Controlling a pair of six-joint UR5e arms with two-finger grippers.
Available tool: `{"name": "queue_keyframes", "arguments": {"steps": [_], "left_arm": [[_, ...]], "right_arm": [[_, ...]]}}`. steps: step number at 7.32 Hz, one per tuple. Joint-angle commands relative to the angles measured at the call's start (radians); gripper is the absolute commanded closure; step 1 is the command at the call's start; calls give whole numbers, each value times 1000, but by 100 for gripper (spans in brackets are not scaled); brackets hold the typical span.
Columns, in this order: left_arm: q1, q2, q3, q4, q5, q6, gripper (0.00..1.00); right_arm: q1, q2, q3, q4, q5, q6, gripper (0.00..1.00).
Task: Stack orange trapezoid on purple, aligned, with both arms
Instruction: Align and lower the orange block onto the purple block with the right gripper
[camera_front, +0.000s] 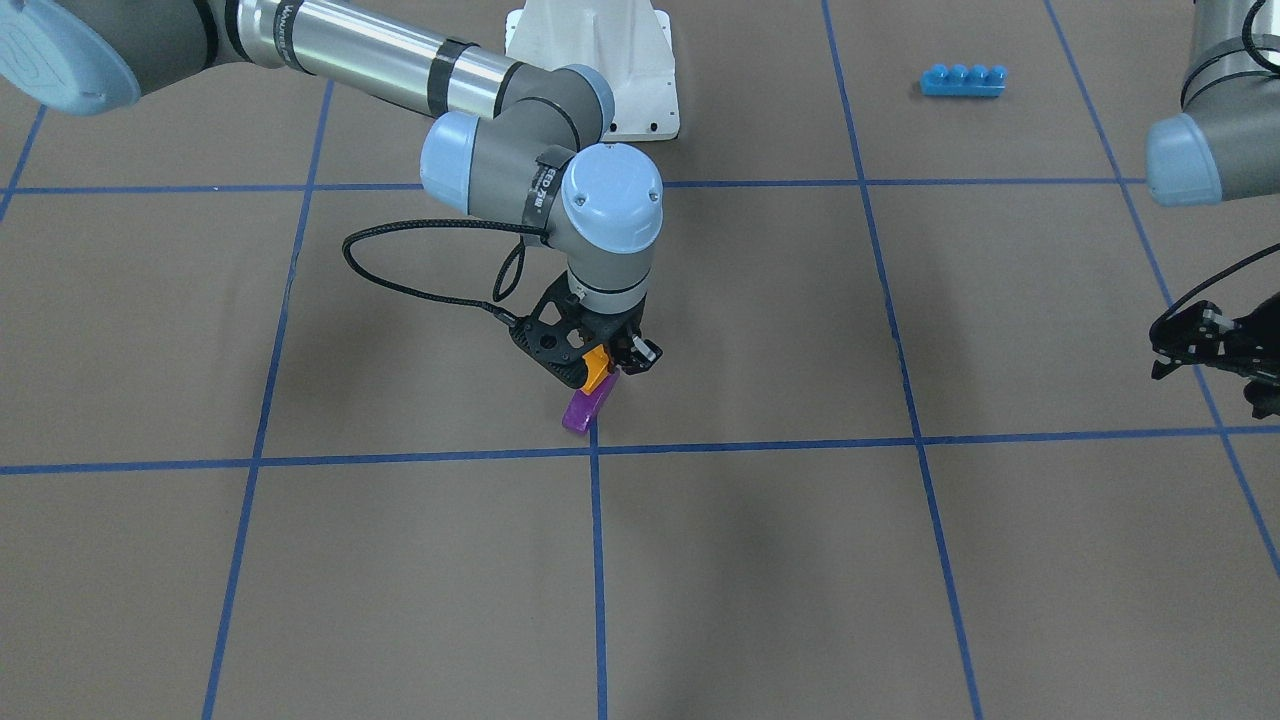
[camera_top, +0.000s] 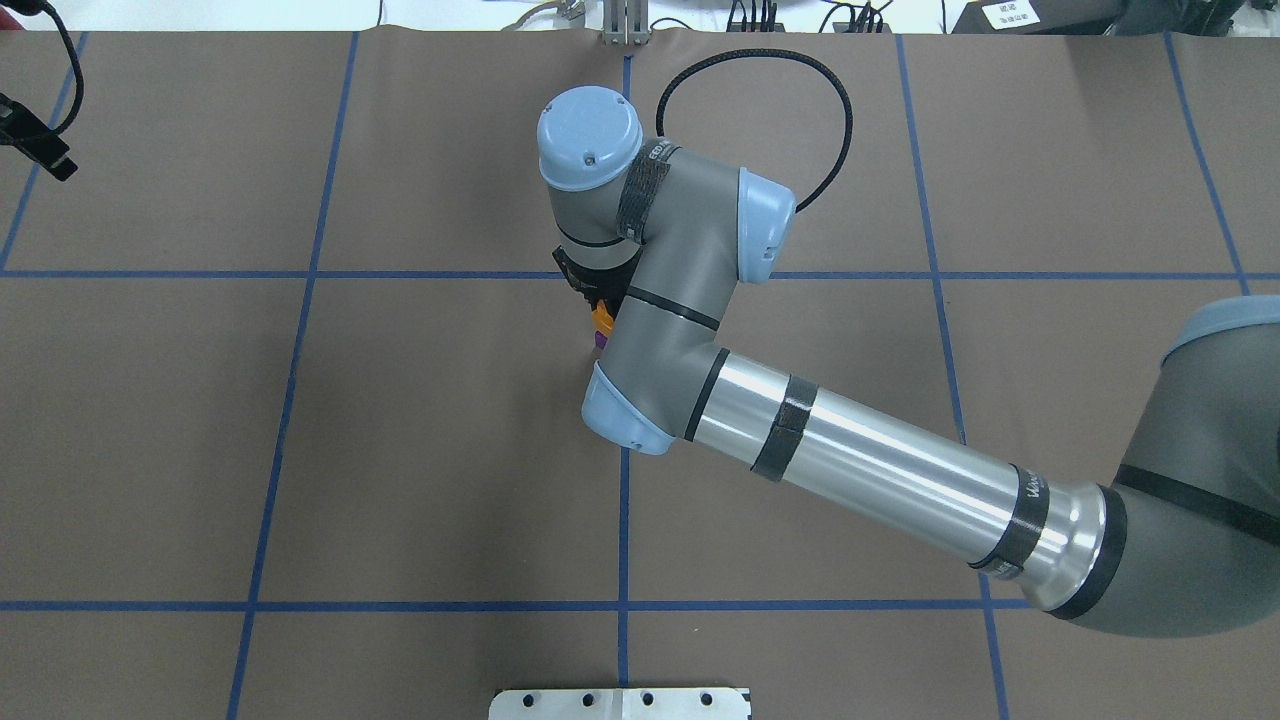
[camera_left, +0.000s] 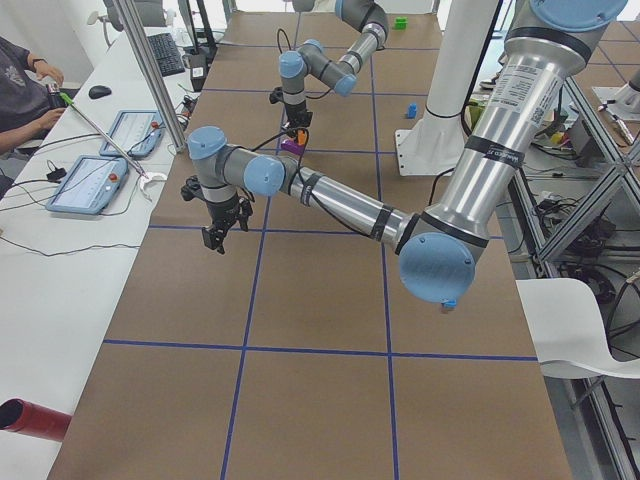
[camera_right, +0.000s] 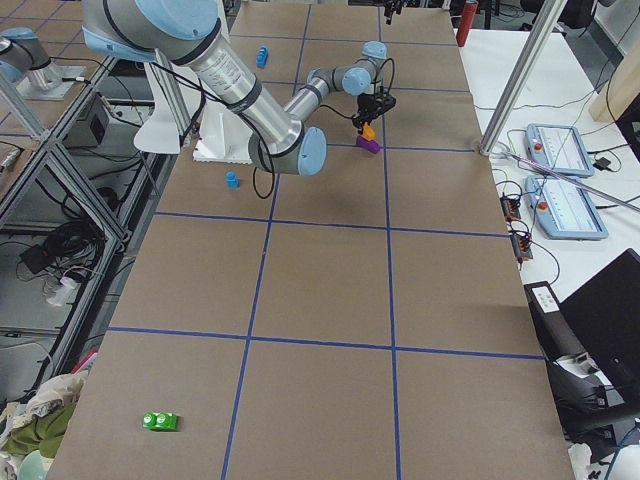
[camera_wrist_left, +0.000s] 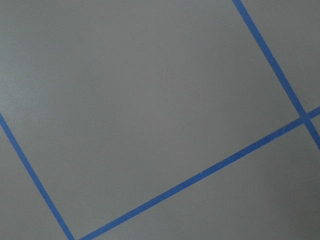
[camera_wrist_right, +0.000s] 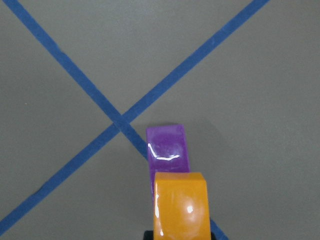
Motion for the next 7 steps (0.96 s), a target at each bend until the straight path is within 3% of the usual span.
{"name": "queue_keyframes", "arguments": {"steps": [1, 7], "left_arm": [[0, 0, 0, 0, 0, 0, 0], [0, 0, -2, 0, -2, -1, 0]], "right_arm": [[0, 2, -12, 24, -4, 3, 100], [-8, -10, -14, 27, -2, 3, 100]]}}
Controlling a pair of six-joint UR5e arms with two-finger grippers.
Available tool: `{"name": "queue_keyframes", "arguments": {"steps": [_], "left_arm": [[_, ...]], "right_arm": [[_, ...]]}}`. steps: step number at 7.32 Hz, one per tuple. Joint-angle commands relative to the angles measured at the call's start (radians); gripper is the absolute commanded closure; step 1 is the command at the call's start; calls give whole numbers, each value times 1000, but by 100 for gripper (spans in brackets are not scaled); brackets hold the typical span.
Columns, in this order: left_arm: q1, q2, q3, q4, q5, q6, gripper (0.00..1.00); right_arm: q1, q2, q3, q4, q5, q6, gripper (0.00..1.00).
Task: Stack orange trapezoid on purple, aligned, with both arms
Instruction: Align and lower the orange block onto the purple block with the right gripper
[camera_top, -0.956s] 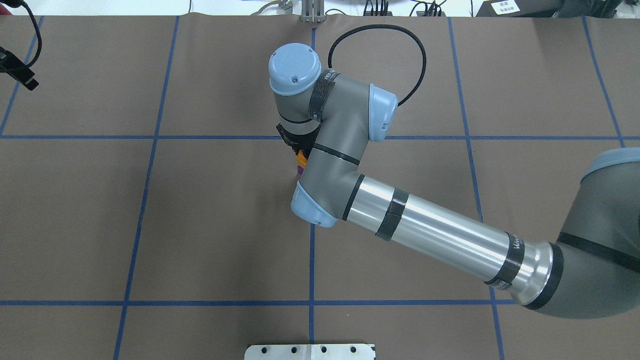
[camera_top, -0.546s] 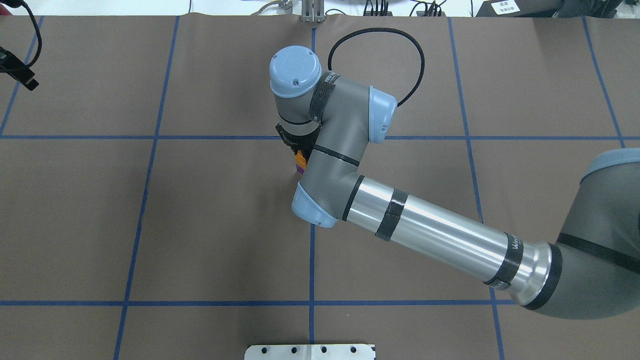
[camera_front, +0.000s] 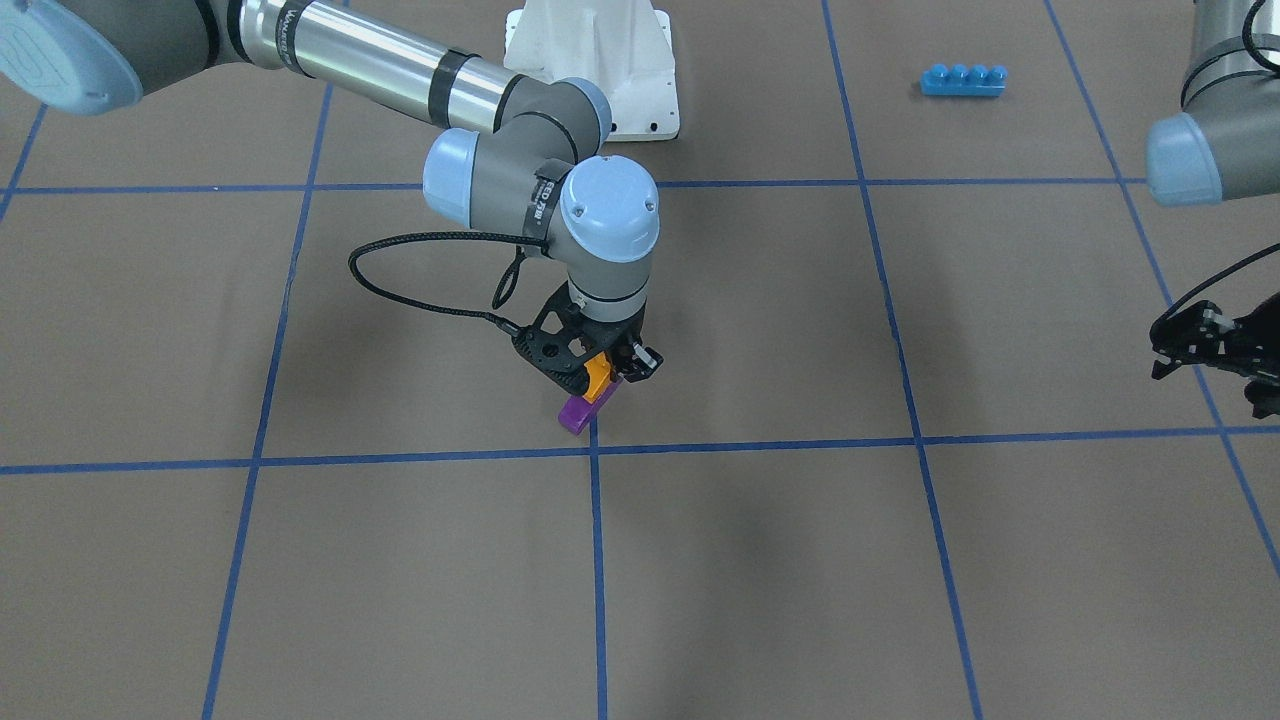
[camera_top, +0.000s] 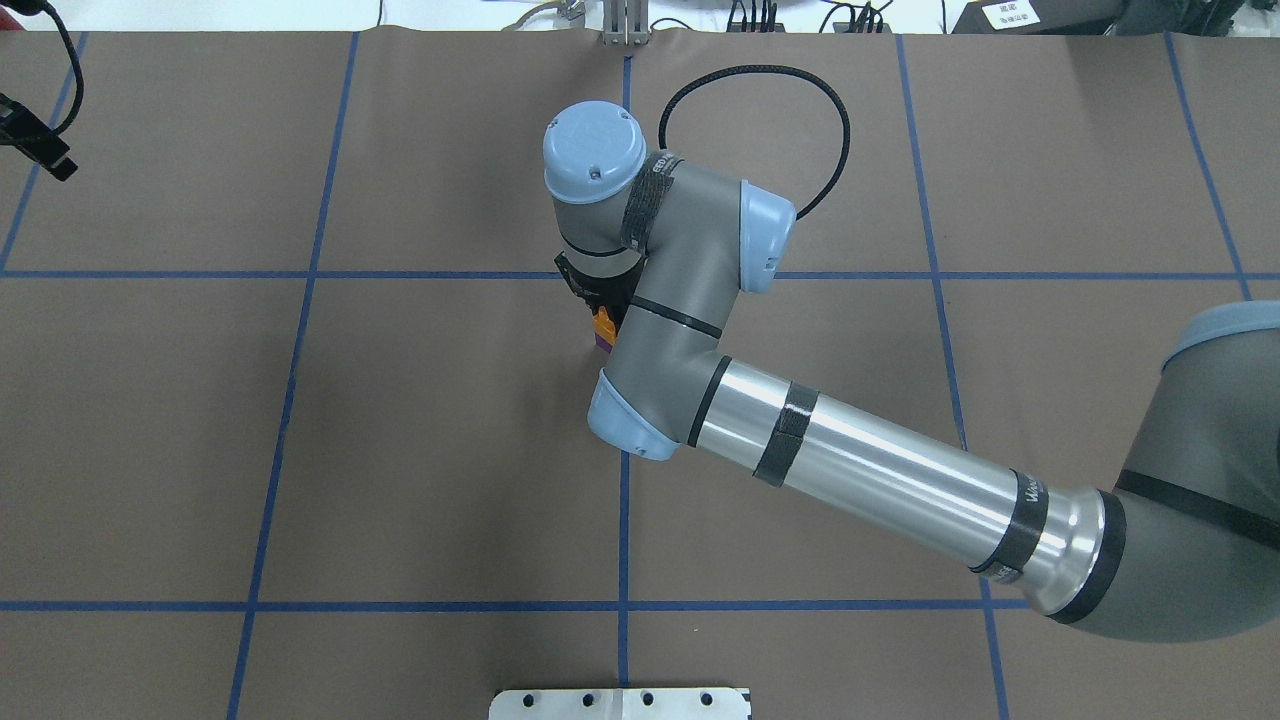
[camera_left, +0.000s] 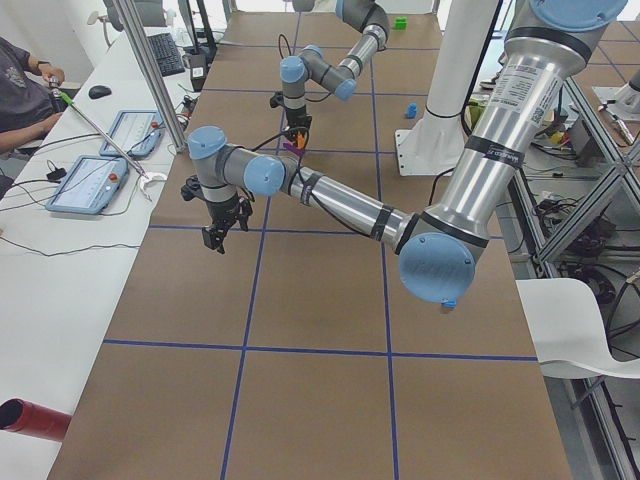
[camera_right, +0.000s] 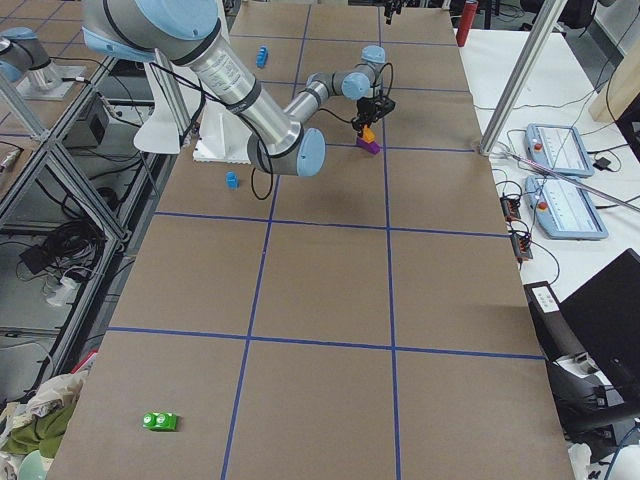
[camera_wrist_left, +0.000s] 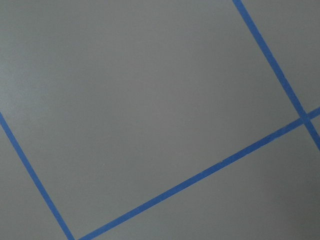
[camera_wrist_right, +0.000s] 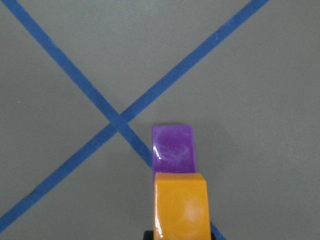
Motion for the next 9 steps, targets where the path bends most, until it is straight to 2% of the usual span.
{"name": "queue_keyframes", "arguments": {"steps": [1, 2, 3, 6, 8, 9], "left_arm": [[0, 0, -1, 0, -1, 0, 0], [0, 0, -1, 0, -1, 1, 0], [0, 0, -1, 0, -1, 6, 0], [0, 0, -2, 0, 0, 8, 0], [-3, 2, -2, -8, -1, 11, 0], [-6, 9, -4, -14, -3, 11, 0]], "right_arm": [[-1, -1, 0, 2, 1, 0, 88], [-1, -3, 0, 0, 0, -2, 10], [-1, -1, 1, 2, 0, 2, 0], [13, 8, 18, -1, 14, 2, 0], [50, -1, 126, -67, 23, -9, 0], [62, -1, 217, -184, 24, -106, 0]]}}
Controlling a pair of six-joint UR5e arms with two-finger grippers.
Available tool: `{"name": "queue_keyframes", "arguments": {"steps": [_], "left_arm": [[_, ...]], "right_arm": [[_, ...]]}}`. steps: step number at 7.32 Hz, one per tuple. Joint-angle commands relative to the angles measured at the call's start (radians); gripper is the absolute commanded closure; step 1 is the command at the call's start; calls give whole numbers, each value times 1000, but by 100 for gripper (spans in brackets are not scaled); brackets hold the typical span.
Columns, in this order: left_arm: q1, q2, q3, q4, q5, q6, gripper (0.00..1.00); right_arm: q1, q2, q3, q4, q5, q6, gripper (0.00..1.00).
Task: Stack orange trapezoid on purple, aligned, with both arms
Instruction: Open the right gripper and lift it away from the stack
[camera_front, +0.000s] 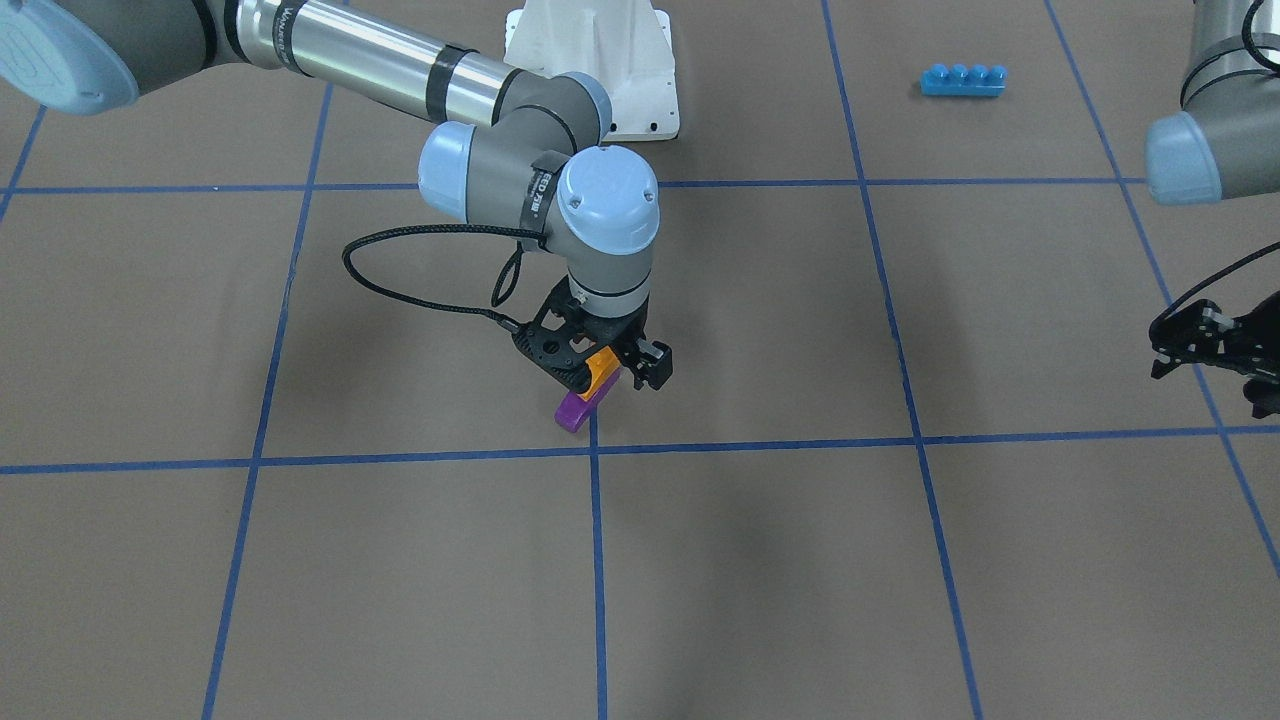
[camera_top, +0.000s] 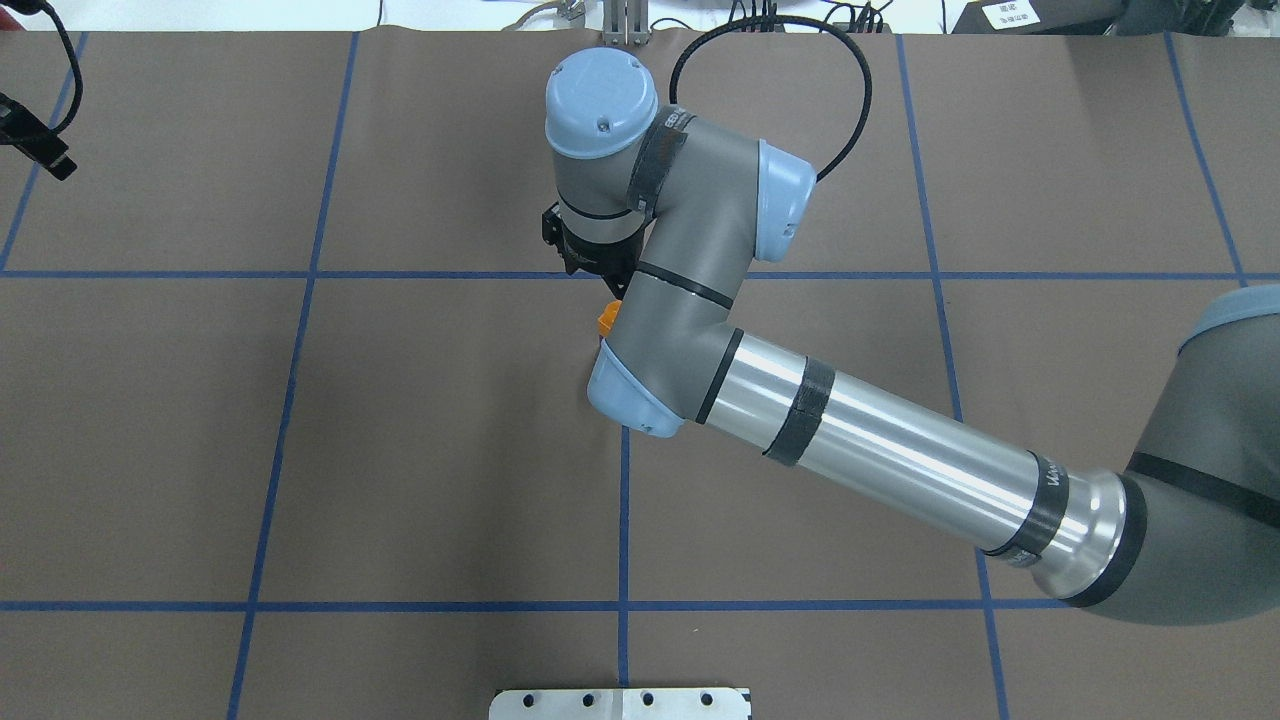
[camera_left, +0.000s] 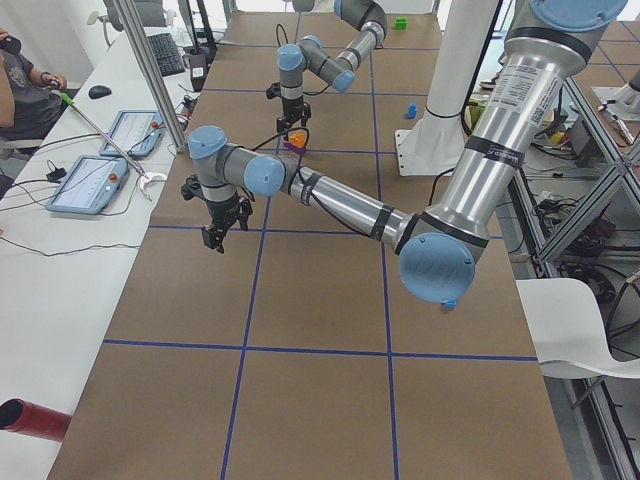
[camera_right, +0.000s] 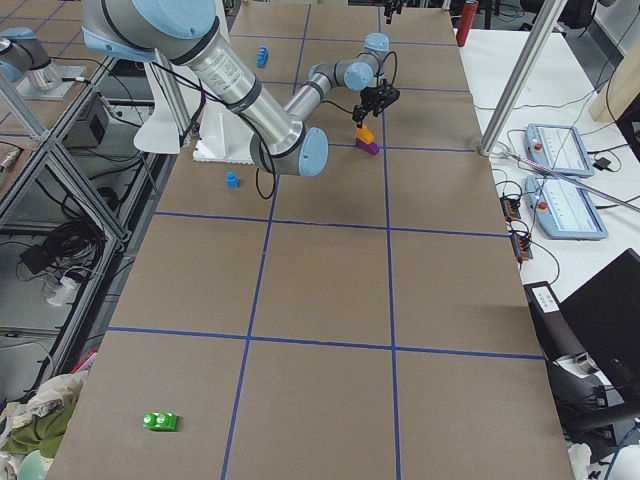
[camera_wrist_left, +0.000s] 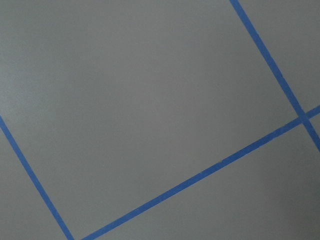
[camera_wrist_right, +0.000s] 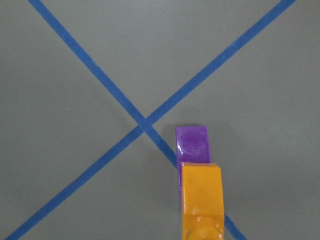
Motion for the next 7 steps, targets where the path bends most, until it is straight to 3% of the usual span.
{"name": "queue_keyframes", "arguments": {"steps": [1, 2, 4, 6, 7], "left_arm": [[-11, 23, -16, -7, -3, 0, 0], [-34, 35, -15, -7, -2, 0, 0], [-110, 104, -9, -19, -8, 122, 0], [-206, 179, -1, -27, -116, 140, 0], [-221, 193, -9, -24, -117, 137, 0]], "right_arm": [[39, -7, 218, -243, 3, -236, 0], [81, -51, 312, -320, 5, -360, 0], [231, -275, 484, -311, 93, -663, 0], [422, -457, 501, -307, 182, -1083, 0], [502, -536, 497, -307, 205, -1300, 0]]}}
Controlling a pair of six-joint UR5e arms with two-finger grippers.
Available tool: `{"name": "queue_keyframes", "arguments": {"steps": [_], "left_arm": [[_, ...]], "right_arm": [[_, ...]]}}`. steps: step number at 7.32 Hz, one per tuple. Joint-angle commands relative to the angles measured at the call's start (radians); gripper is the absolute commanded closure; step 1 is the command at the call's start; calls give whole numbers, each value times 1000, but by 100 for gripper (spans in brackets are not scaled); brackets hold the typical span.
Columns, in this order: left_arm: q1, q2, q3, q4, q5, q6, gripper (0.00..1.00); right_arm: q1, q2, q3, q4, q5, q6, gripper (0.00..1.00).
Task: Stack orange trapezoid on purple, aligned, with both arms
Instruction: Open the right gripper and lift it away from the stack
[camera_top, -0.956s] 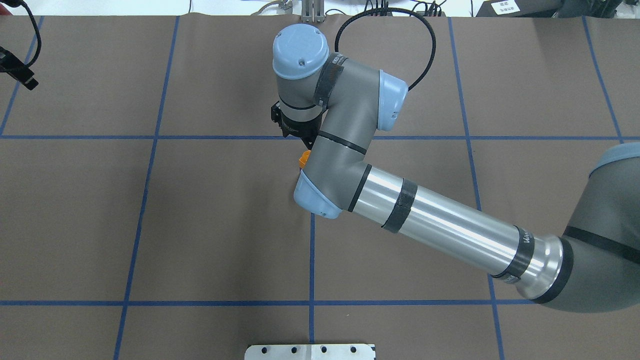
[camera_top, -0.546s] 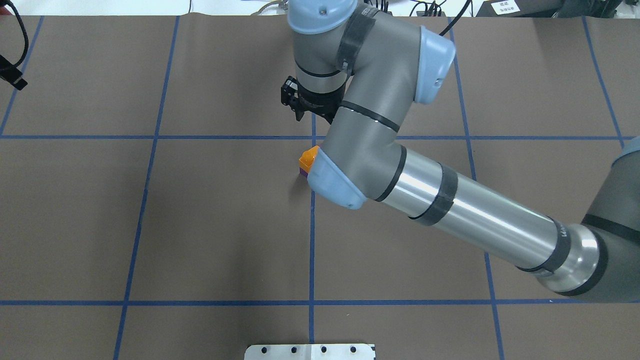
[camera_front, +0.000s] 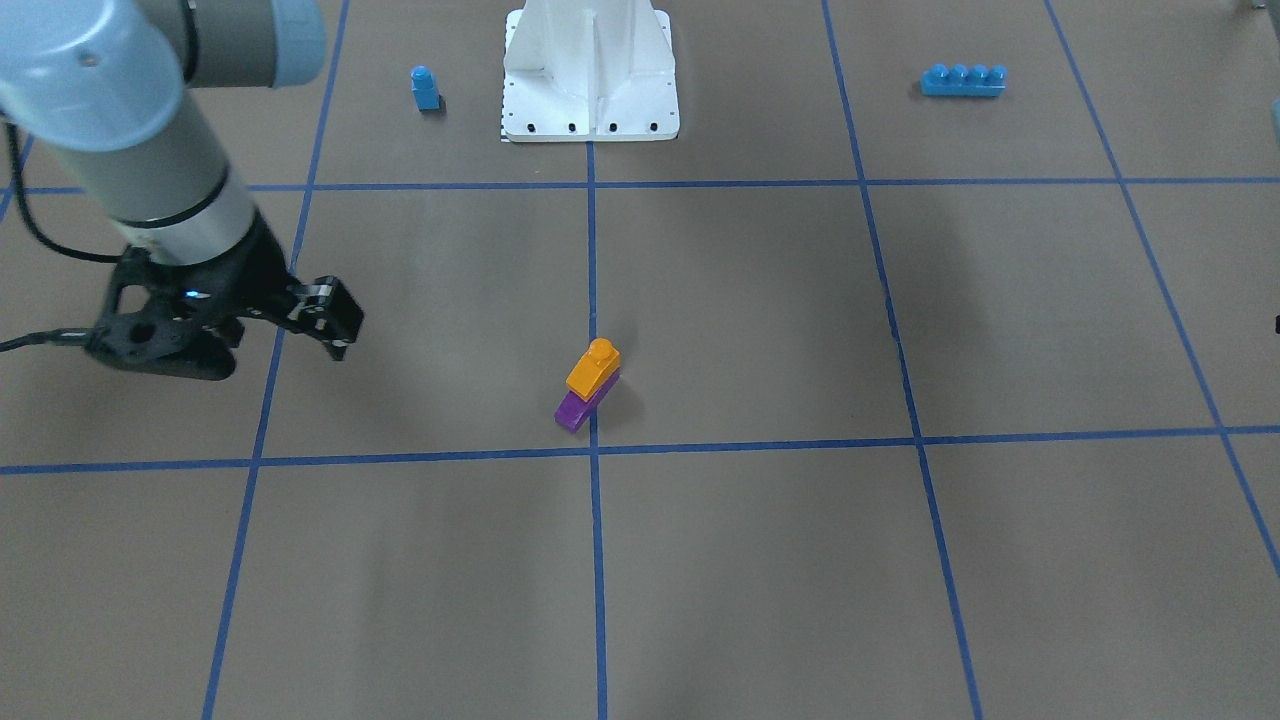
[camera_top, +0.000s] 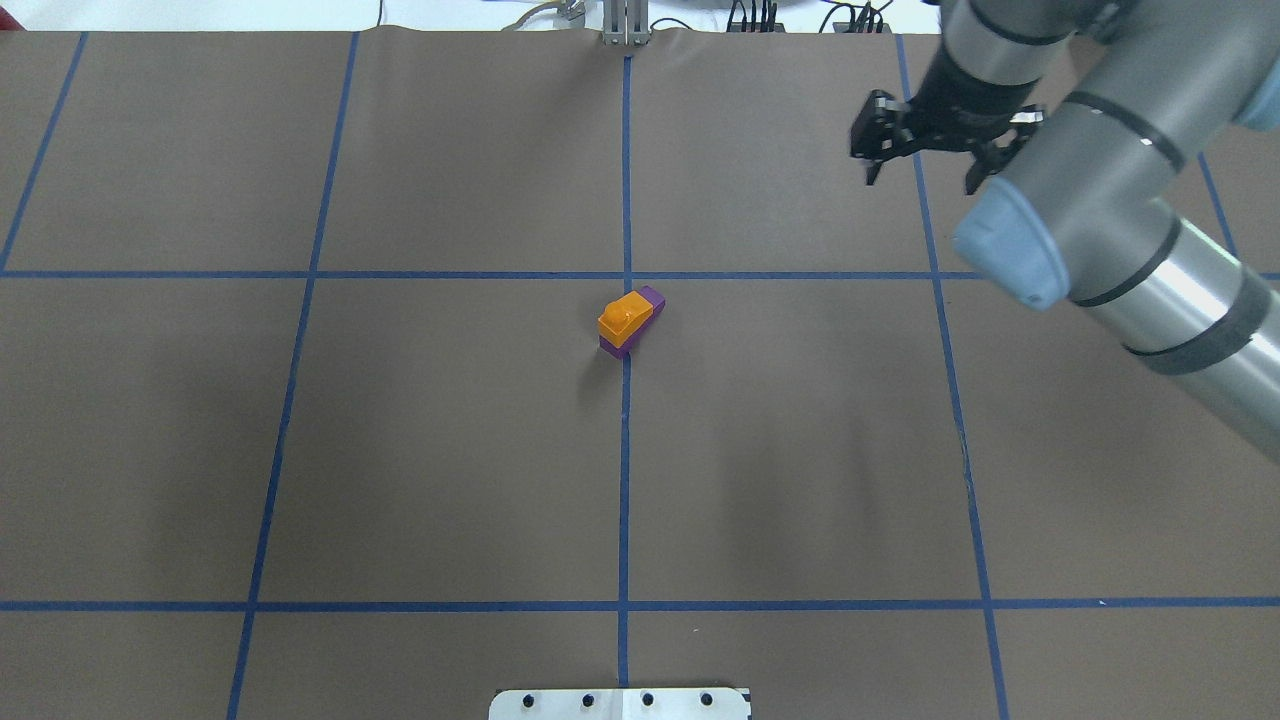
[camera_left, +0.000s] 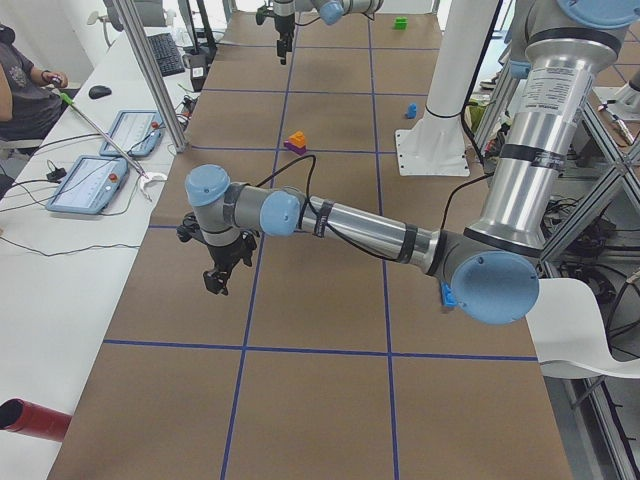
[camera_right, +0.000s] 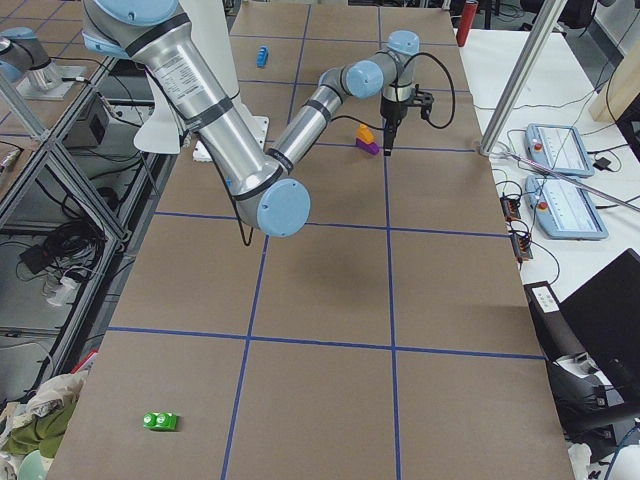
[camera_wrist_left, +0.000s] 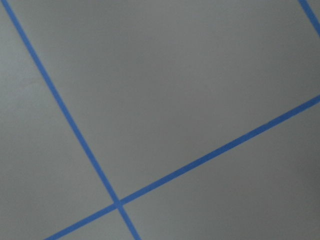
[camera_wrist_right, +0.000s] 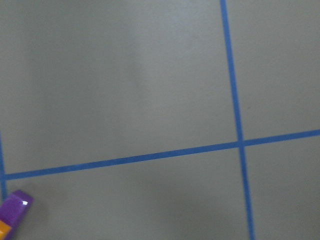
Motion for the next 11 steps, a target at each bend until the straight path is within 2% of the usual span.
{"name": "queue_keyframes", "arguments": {"steps": [1, 2, 4, 5, 8, 11], "left_arm": [[-46, 55, -6, -2, -20, 7, 0], [-50, 80, -3, -17, -13, 6, 0], [-59, 106, 4, -19, -12, 7, 0], [-79, 111, 5, -19, -14, 9, 0], [-102, 125, 13, -17, -12, 7, 0], [-104, 125, 47, -16, -9, 7, 0]], "right_arm": [[183, -188, 2, 1, 59, -412, 0], [268, -263, -14, 4, 134, -473, 0], [390, -431, -49, 157, 155, -792, 0], [430, -466, -44, 206, 159, -820, 0], [496, -523, -107, 211, 158, -823, 0], [518, -575, -110, 211, 158, -821, 0]]}}
